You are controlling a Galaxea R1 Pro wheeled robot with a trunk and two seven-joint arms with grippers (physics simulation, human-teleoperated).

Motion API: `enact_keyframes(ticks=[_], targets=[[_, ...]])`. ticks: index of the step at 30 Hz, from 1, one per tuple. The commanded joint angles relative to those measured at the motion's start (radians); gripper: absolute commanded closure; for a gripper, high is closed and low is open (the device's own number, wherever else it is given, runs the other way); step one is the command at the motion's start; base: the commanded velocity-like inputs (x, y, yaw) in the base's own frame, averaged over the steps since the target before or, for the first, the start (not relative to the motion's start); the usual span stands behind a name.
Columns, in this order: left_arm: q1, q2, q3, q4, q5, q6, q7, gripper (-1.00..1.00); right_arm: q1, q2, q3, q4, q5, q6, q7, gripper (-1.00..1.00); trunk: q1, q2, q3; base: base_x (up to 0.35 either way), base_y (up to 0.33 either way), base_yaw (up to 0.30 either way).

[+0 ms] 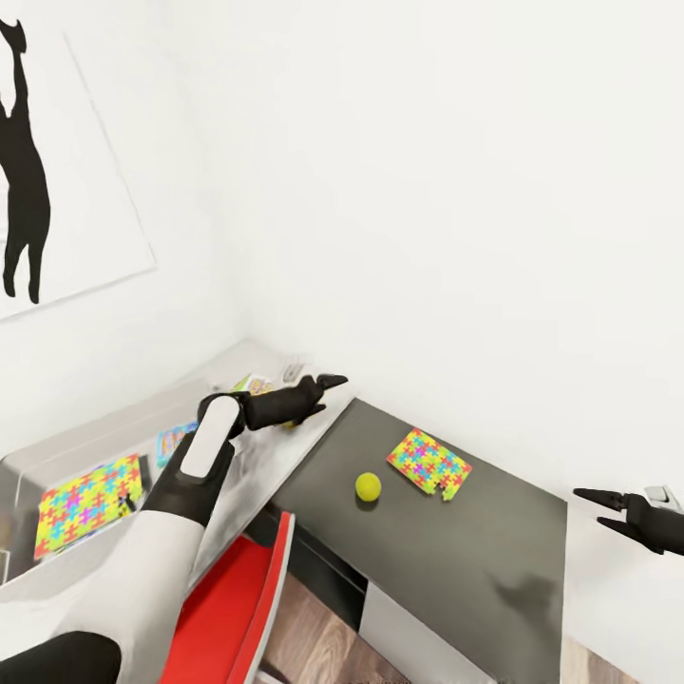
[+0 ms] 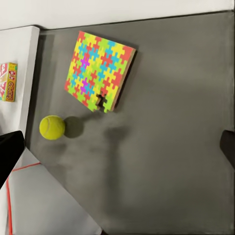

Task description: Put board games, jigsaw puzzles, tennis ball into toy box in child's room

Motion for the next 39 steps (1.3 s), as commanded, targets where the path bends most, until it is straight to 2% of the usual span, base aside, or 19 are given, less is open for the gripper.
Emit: enact_keyframes(ticks=[1, 13, 19, 25, 28, 29, 39], targets=[[-0.024, -0.003, -0.002, 0.034, 0.011, 0.003, 0.019, -1.0, -0.001, 0.0, -0.001, 0.0, 0.005, 0.003, 0.006, -1.0, 0.001, -0.002, -0.003, 0.0, 0.0, -0.25], [-0.183, -0.014, -0.011, 0.281, 0.008, 0.001, 0.092, -1.0, -0.001, 0.0, -0.002, 0.001, 0.004, 0.003, 0.008, -1.0, 0.001, -0.002, -0.013, 0.0, 0.0, -0.25], [-0.207, -0.011, -0.011, 0.337, 0.002, -0.001, 0.124, -1.0, 0.0, -0.002, -0.002, 0.001, 0.003, 0.003, 0.009, -1.0, 0.001, -0.002, -0.018, 0.0, 0.0, -0.254], [-0.213, -0.005, -0.011, 0.355, -0.001, -0.005, 0.152, -1.0, 0.0, -0.001, -0.002, 0.001, 0.003, 0.003, 0.009, -1.0, 0.001, -0.002, -0.022, 0.0, 0.0, -0.252], [-0.212, 0.001, -0.005, 0.364, -0.001, -0.008, 0.168, -1.0, 0.001, 0.0, -0.003, 0.001, 0.003, 0.003, 0.009, -1.0, 0.001, -0.002, -0.023, 0.0, 0.0, -0.171], [-0.209, 0.011, -0.001, 0.372, 0.0, -0.009, 0.177, -1.0, 0.001, 0.0, -0.003, 0.001, 0.002, 0.003, 0.009, -1.0, 0.001, -0.002, -0.023, 0.0, 0.0, -0.137], [-0.207, 0.024, 0.004, 0.391, 0.001, -0.011, 0.184, -1.0, 0.002, 0.002, -0.001, -0.004, 0.002, 0.003, 0.012, -1.0, 0.001, -0.002, -0.021, 0.0, 0.0, -0.154]])
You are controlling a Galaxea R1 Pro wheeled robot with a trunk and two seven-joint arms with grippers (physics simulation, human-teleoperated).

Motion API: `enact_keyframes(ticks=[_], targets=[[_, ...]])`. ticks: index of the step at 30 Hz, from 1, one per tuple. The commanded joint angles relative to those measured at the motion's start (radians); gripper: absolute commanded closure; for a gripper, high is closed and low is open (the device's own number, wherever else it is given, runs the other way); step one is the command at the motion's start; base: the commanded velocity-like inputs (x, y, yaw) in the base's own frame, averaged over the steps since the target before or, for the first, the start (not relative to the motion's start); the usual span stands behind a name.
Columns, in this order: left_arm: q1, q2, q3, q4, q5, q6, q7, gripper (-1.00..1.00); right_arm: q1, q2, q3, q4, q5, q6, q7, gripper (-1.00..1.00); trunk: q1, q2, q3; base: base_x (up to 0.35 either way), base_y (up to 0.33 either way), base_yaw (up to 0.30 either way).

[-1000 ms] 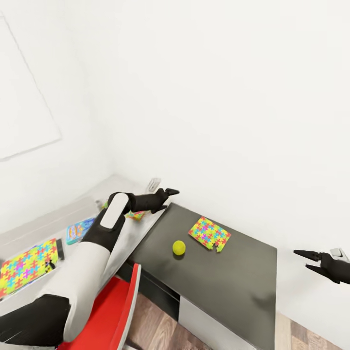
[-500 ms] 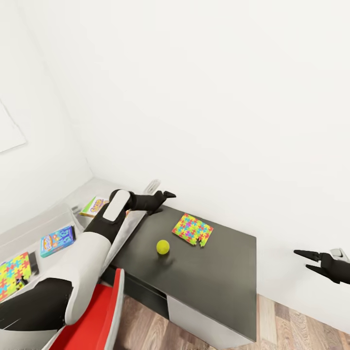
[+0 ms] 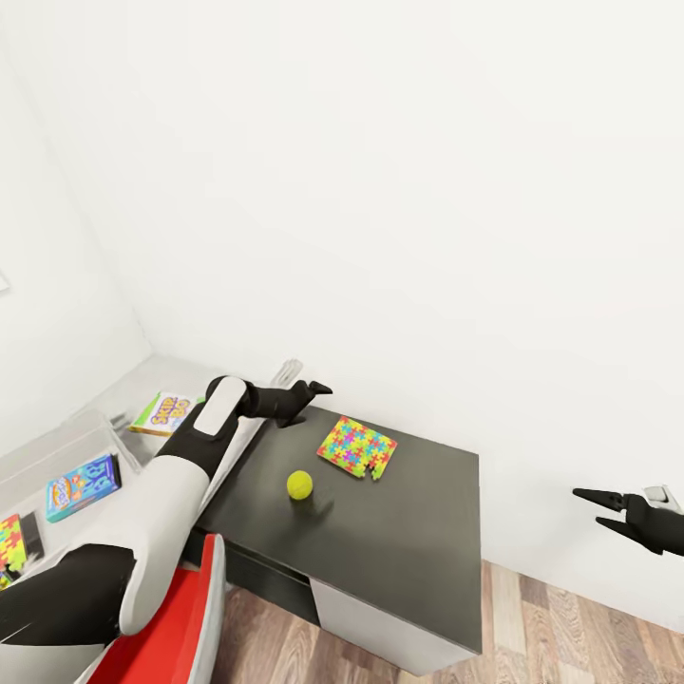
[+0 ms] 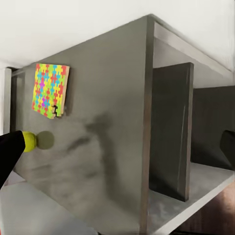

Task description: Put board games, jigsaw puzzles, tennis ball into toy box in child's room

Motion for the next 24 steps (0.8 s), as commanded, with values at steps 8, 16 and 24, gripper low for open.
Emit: enact_keyframes(ticks=[8, 16, 24], targets=[[0.0, 0.029, 0.0, 0.014, 0.016, 0.001, 0.008, -1.0, 0.0, 0.001, -0.001, -0.005, 0.004, 0.003, 0.008, -1.0, 0.001, -0.002, -0.001, 0.0, 0.0, -0.05], [0.0, 0.068, 0.002, 0.017, 0.017, -0.001, 0.011, -1.0, 0.0, 0.001, -0.001, -0.009, 0.004, 0.003, 0.005, -1.0, 0.001, -0.002, -0.001, 0.0, 0.0, -0.009], [0.0, 0.122, 0.013, 0.018, 0.02, -0.001, 0.01, -1.0, 0.0, 0.002, -0.001, -0.011, 0.004, 0.003, 0.002, -1.0, 0.001, -0.002, -0.001, 0.0, 0.0, -0.002]])
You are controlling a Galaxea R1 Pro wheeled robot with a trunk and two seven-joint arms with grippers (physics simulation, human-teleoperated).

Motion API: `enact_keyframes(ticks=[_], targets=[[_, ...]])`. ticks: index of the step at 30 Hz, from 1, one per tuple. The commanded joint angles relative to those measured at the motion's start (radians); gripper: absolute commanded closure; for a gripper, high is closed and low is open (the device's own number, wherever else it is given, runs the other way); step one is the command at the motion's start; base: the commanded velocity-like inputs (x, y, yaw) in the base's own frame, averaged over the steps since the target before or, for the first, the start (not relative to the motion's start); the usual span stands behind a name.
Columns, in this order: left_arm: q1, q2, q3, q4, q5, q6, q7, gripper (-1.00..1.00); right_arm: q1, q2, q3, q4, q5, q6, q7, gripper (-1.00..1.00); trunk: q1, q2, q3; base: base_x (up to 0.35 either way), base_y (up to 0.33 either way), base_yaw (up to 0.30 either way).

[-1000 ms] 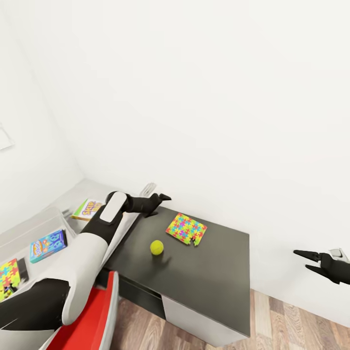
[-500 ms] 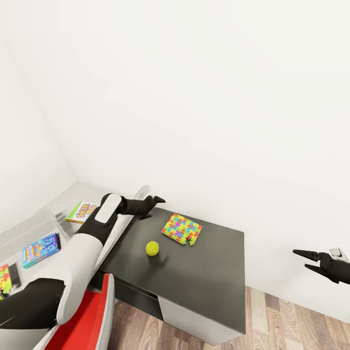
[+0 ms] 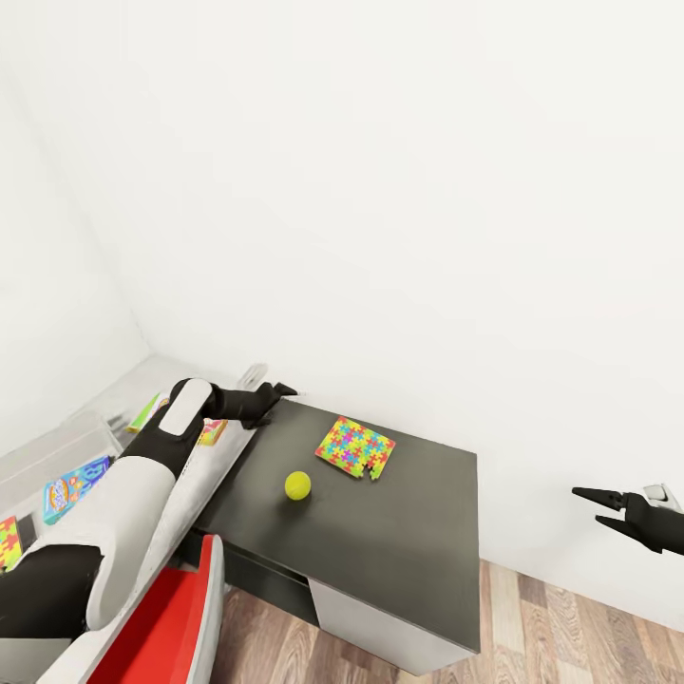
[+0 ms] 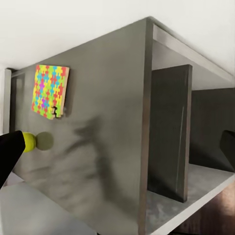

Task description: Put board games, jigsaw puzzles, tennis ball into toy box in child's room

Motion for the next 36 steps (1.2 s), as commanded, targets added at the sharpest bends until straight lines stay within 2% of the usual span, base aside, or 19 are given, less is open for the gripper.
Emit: enact_keyframes(ticks=[1, 4, 9, 17, 26, 36], targets=[[0.0, 0.009, 0.003, -0.001, 0.012, 0.0, 0.009, -1.0, -0.001, 0.0, -0.001, 0.0, 0.004, 0.003, 0.005, -1.0, 0.001, -0.002, -0.002, 0.0, 0.0, 0.0], [0.008, 0.026, 0.033, -0.001, 0.011, 0.001, 0.009, -1.0, -0.001, 0.0, 0.0, -0.001, 0.005, 0.003, 0.006, -1.0, 0.001, -0.002, -0.003, 0.0, 0.0, 0.0], [0.012, 0.034, 0.049, -0.001, 0.008, 0.001, 0.01, -1.0, -0.001, 0.0, 0.014, -0.001, 0.005, 0.003, 0.007, -1.0, 0.001, -0.002, -0.004, 0.0, 0.0, -0.006], [0.02, 0.049, 0.059, -0.001, 0.005, 0.0, 0.01, -1.0, -0.002, 0.0, 0.052, -0.001, 0.004, 0.003, 0.007, -1.0, 0.001, -0.002, -0.006, 0.0, 0.0, -0.007], [0.026, 0.059, 0.062, -0.001, 0.004, -0.002, 0.009, -1.0, -0.003, 0.0, 0.059, -0.002, 0.004, 0.003, 0.006, -1.0, 0.001, -0.002, -0.006, 0.0, -0.004, -0.001], [0.029, 0.062, 0.062, 0.0, 0.002, -0.006, 0.01, -1.0, -0.003, 0.0, 0.06, -0.002, 0.004, 0.003, 0.007, -1.0, 0.001, -0.002, -0.006, 0.0, -0.122, 0.0]])
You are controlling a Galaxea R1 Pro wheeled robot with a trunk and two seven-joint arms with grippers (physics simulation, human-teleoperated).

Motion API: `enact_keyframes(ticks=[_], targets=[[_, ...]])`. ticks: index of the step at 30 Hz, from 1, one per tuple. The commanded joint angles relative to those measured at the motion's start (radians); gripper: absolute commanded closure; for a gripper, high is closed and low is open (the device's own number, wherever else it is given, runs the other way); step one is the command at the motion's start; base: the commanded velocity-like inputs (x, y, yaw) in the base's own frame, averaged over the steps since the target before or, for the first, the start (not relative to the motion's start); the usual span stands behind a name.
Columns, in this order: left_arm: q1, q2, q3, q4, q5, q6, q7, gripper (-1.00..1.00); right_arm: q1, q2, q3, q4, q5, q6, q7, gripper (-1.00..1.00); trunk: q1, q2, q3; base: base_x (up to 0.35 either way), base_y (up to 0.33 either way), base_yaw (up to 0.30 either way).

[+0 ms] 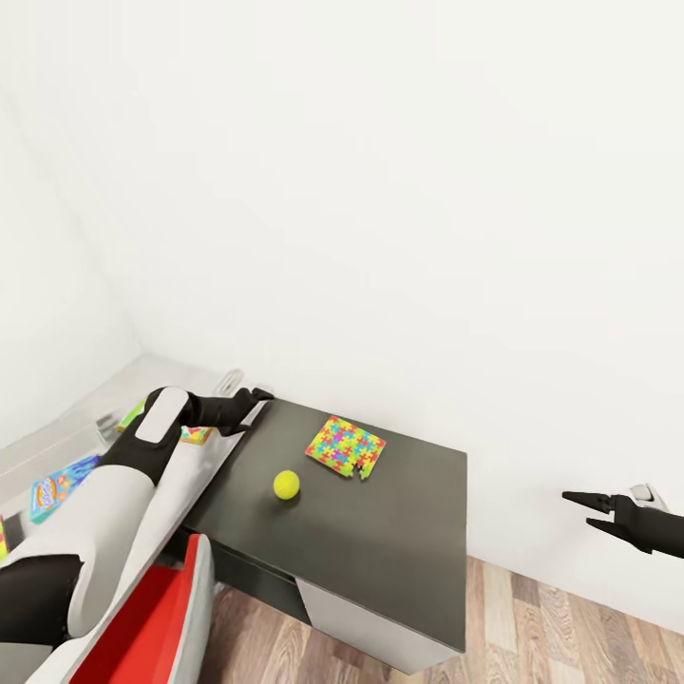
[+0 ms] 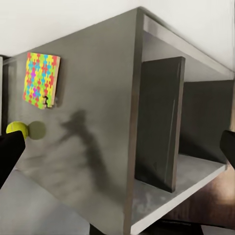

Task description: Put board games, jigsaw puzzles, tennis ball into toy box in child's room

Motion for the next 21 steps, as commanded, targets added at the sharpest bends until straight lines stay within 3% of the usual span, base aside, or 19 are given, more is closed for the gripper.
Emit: enact_keyframes(ticks=[1, 21], targets=[[0.0, 0.001, 0.0, -0.001, 0.011, 0.001, 0.01, -1.0, -0.001, 0.0, -0.001, 0.0, 0.004, 0.003, 0.006, -1.0, 0.001, -0.002, -0.002, 0.0, -0.073, 0.0], [0.007, 0.014, 0.0, -0.001, 0.011, -0.007, 0.01, -1.0, -0.002, 0.0, 0.001, -0.01, 0.004, 0.003, 0.003, -1.0, 0.001, -0.002, -0.002, 0.0, -0.021, -0.03]])
